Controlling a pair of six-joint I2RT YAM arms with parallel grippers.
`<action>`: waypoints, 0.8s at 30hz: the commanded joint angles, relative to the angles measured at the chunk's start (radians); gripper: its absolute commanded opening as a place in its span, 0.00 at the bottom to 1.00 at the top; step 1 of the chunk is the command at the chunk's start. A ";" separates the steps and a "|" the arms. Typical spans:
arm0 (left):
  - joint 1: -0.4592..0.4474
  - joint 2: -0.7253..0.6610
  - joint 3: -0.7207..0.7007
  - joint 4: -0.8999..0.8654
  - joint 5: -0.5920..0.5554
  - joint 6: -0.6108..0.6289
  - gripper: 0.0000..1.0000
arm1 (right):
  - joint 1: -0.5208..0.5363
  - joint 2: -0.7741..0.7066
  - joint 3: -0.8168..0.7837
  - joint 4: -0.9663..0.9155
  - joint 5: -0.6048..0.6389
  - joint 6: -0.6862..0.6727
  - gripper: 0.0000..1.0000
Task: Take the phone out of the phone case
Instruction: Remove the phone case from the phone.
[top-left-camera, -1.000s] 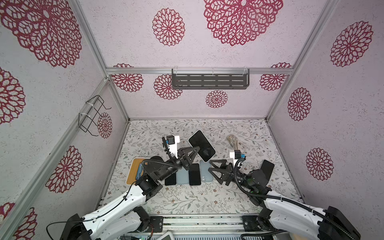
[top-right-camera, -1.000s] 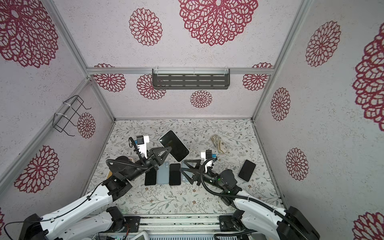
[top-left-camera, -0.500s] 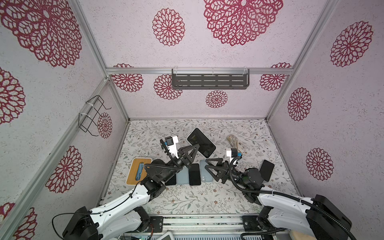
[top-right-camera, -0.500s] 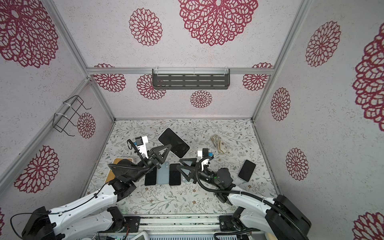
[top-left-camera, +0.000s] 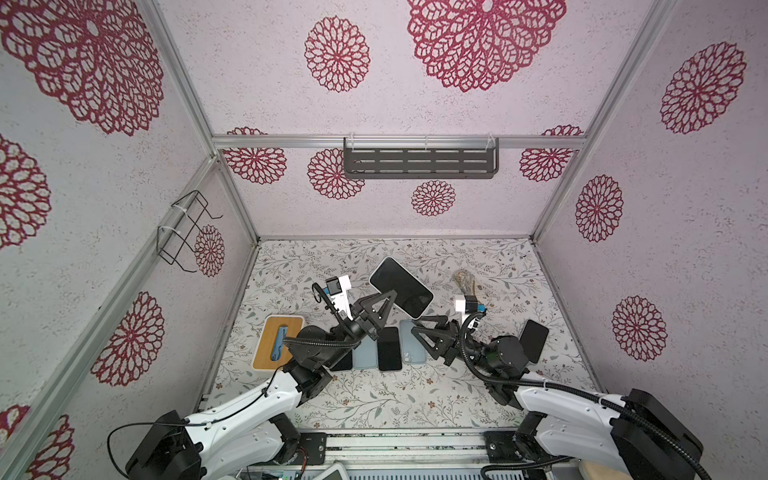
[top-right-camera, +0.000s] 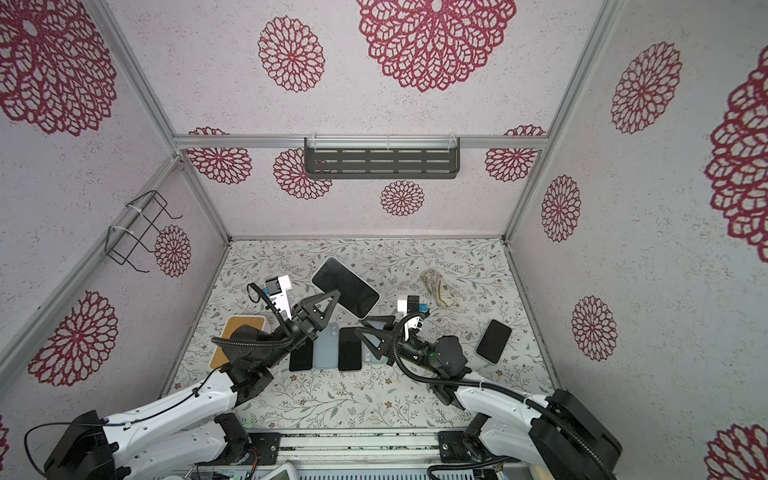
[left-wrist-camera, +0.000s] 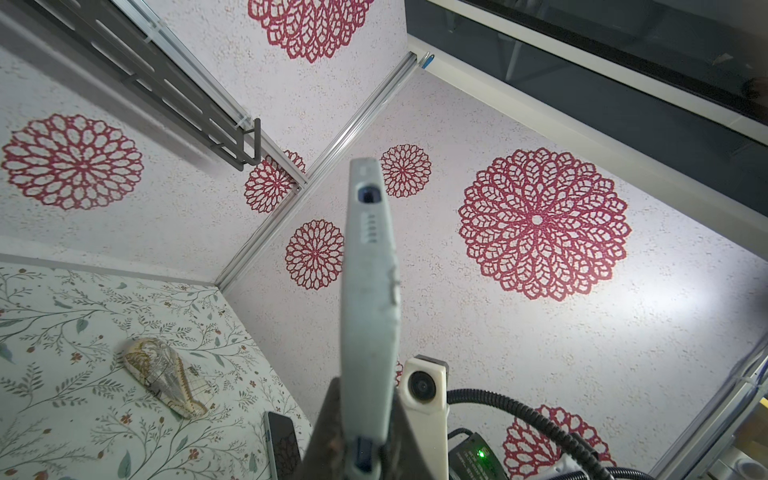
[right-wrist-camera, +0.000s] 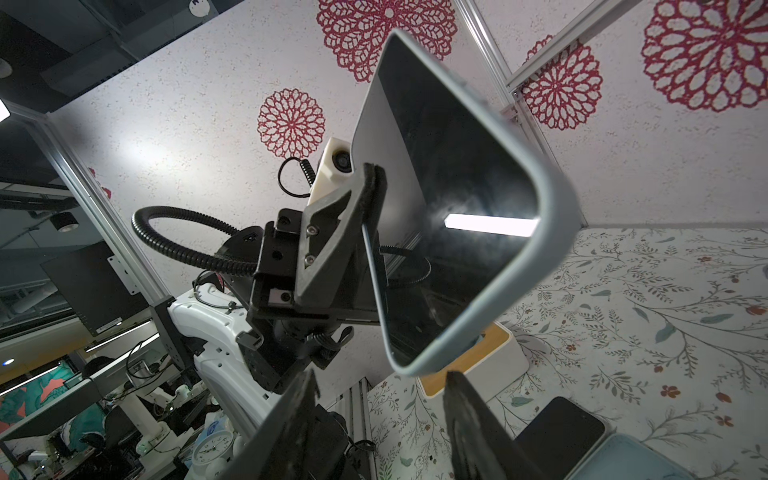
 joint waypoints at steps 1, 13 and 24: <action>-0.005 -0.010 -0.010 0.138 0.001 -0.028 0.00 | -0.018 0.006 0.033 0.096 0.001 0.030 0.51; -0.006 0.024 -0.024 0.195 0.026 -0.064 0.00 | -0.025 0.057 0.053 0.173 -0.038 0.066 0.41; -0.006 0.025 -0.038 0.201 0.013 -0.067 0.00 | -0.027 0.062 0.061 0.182 -0.045 0.075 0.29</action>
